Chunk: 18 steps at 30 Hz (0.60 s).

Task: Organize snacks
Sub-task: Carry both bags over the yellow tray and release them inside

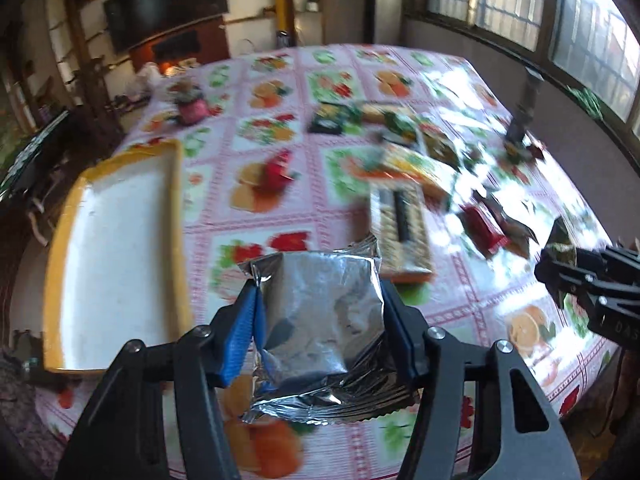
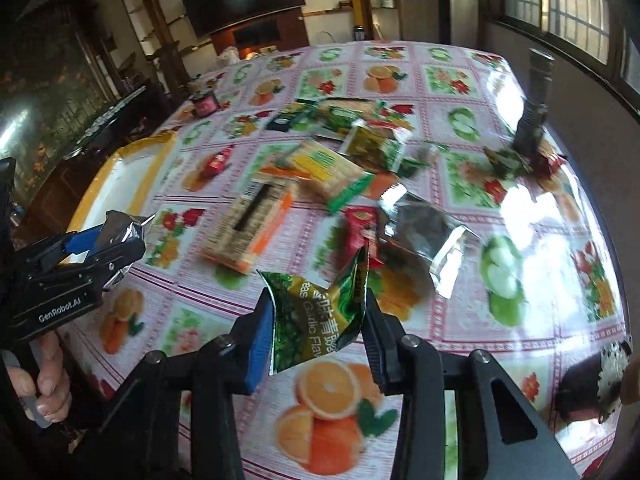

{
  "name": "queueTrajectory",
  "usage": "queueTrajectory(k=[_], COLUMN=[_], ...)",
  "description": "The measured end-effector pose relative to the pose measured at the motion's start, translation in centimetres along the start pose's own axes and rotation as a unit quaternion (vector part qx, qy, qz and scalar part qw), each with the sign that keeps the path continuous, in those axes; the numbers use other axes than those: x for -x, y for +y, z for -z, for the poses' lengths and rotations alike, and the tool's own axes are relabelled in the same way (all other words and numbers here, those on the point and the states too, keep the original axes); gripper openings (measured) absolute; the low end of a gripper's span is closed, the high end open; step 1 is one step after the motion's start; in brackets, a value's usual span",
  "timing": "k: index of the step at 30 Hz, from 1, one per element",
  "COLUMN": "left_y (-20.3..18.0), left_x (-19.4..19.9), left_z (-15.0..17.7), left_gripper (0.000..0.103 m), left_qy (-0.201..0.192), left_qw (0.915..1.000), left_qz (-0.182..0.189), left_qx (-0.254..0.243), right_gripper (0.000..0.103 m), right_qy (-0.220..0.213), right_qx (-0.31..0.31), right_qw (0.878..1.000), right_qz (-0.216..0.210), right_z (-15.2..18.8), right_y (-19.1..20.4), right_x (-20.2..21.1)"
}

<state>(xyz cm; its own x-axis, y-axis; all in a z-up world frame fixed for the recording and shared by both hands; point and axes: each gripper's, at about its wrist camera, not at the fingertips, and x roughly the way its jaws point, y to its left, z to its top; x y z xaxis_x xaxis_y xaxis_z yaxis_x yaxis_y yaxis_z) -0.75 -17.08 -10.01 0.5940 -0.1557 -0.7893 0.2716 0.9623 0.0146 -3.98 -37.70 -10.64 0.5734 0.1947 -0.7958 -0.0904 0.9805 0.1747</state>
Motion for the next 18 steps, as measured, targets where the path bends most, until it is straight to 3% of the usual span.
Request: queueTrajectory(k=[9, 18], left_y=[7.7, 14.3], left_x=[1.2, -0.3], left_z=[-0.6, 0.6], left_gripper=[0.06, 0.06], left_qy=[-0.021, -0.002], left_qw=[0.997, 0.9907], left_qz=[-0.047, -0.075], left_qx=[0.058, 0.113], right_gripper=[0.041, 0.04], right_qy=[-0.002, 0.003], right_qx=[0.044, 0.077], right_qw=[0.995, 0.983], right_qz=[-0.085, -0.169], right_z=[-3.4, -8.4], right_y=[6.8, 14.8], right_x=[-2.5, -6.9])
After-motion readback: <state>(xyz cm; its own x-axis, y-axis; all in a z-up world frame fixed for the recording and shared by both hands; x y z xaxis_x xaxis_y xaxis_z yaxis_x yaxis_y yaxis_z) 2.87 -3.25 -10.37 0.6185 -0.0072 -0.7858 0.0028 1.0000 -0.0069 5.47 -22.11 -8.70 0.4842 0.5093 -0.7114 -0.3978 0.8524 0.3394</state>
